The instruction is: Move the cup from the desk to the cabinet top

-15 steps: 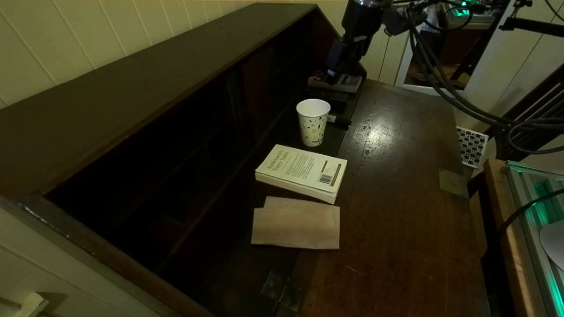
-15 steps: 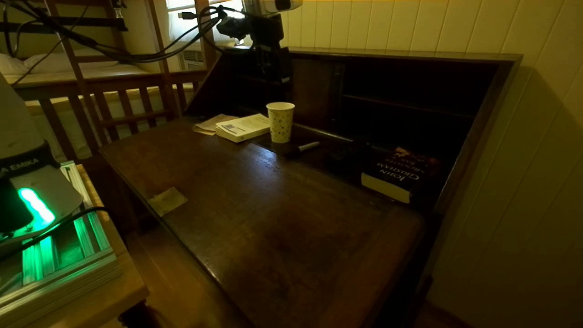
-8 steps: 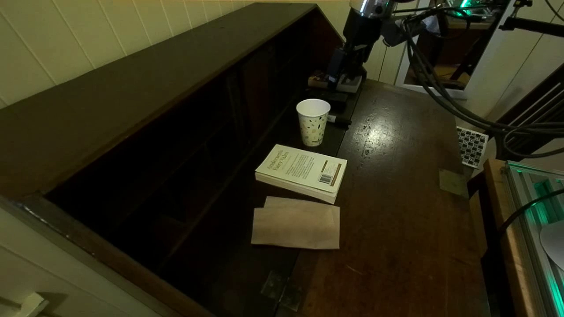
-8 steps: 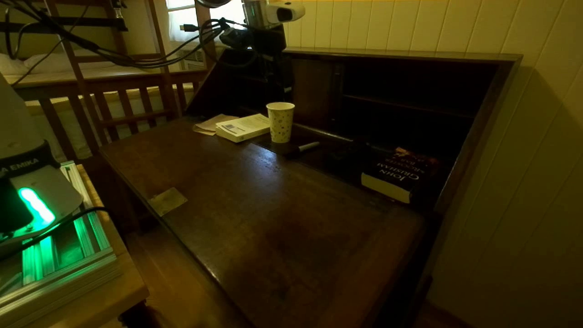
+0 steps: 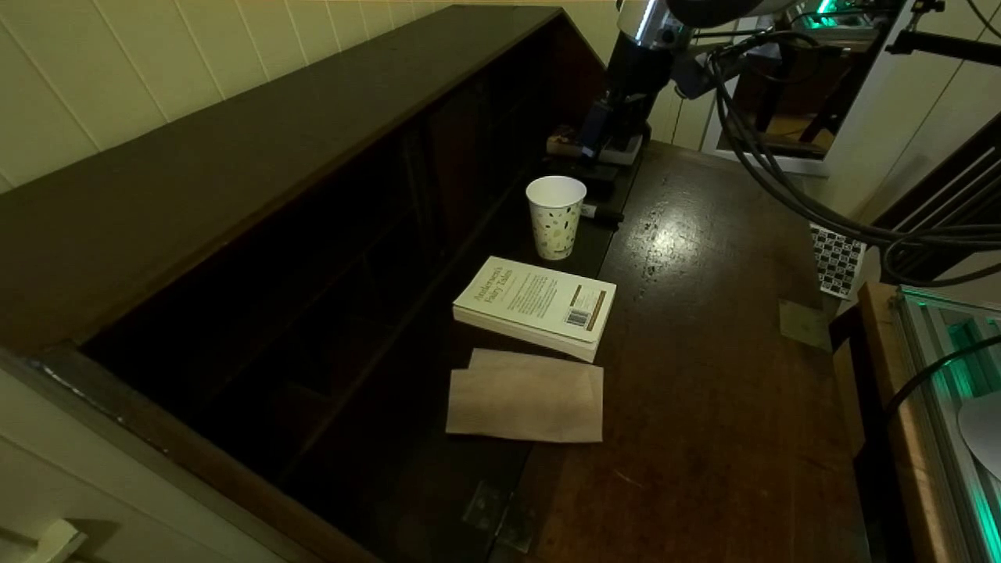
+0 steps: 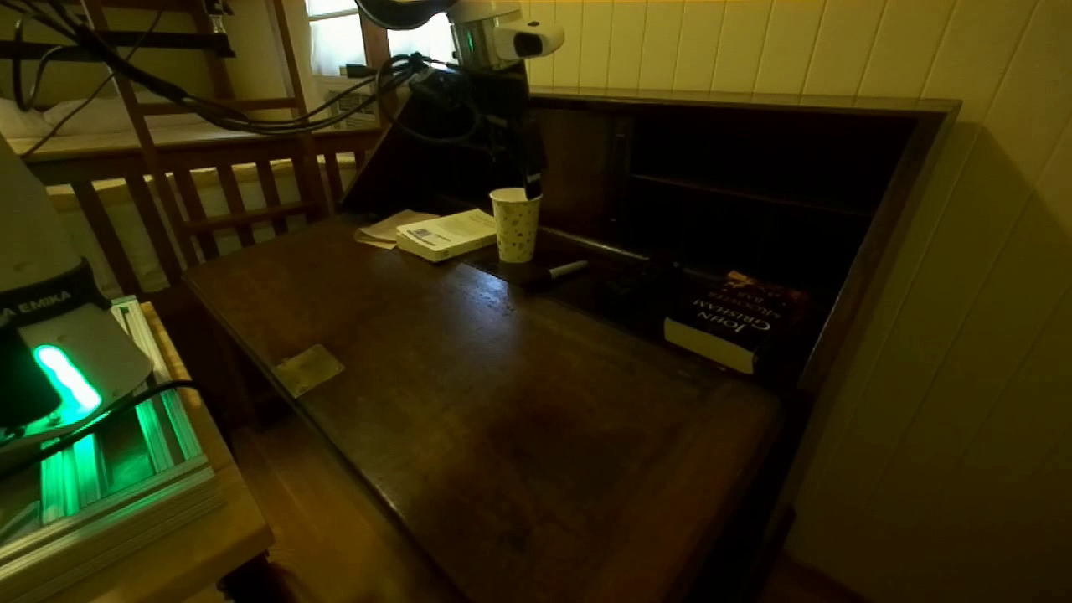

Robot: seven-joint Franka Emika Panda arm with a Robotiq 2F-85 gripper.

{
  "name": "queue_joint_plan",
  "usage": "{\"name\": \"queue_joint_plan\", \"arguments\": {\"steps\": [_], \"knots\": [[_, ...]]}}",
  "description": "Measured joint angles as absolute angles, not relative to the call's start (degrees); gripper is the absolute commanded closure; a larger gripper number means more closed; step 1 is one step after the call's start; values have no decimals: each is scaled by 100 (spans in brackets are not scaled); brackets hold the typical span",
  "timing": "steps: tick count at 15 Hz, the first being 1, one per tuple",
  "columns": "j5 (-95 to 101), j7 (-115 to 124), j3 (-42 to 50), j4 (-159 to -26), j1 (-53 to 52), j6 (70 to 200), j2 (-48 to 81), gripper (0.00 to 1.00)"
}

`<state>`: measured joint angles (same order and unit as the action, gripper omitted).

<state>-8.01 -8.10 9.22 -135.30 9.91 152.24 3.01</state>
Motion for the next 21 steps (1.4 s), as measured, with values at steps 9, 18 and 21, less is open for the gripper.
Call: {"name": "queue_joint_plan", "arguments": {"steps": [9,18,21], "knots": [[-923,-815,883,-13534,987,15519,452,0],[-1583,-930,705,-13540,994,16237,835,48],[-1881,-1110,638,-13541,1004,16266,875,69]]}}
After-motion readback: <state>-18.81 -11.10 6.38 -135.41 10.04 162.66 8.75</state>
